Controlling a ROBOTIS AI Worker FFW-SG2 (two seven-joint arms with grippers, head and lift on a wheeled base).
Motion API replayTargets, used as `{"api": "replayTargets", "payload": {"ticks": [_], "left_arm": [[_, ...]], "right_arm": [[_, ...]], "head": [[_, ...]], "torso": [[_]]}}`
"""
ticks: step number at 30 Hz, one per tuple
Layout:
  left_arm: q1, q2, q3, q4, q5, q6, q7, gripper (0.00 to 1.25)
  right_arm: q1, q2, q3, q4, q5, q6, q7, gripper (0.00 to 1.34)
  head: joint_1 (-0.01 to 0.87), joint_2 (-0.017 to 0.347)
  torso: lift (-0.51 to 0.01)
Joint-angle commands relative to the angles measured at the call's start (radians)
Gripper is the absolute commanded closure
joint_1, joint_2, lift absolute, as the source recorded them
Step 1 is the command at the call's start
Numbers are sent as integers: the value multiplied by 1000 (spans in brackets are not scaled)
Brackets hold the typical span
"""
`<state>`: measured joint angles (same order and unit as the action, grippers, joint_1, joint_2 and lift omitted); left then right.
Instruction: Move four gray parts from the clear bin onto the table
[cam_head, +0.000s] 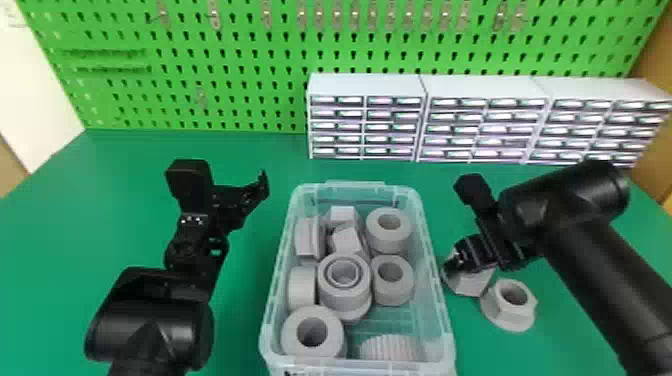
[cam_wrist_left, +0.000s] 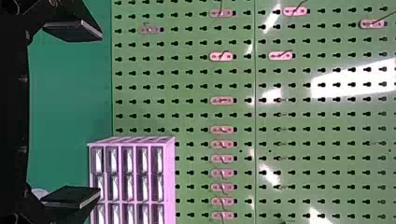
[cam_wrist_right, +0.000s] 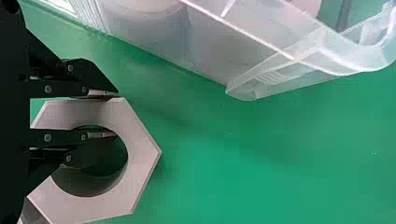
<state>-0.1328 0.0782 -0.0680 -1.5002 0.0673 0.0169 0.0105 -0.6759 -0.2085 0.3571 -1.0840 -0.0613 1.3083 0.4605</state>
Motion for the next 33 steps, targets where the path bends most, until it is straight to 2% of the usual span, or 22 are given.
{"api": "replayTargets", "payload": {"ticks": [1,20,26,33], "left_arm": [[-1,0,-1,0,0,0,0,117],[-1,0,-1,0,2,0,0,117],[2,0,0,0,3,0,0,116],[5,0,5,0,5,-6,0,116]], "right_arm": [[1,1,3,15,0,-8,1,1004],[1,3,23,62,-2,-21,1,993],[-4,3,20,61,-12,-6,4,703],[-14,3,17,-17,28,55,15,499]], "head": [[693,72],[693,72],[693,72],[693,72]], "torso": [[-52],[-52],[-52],[-52]]}}
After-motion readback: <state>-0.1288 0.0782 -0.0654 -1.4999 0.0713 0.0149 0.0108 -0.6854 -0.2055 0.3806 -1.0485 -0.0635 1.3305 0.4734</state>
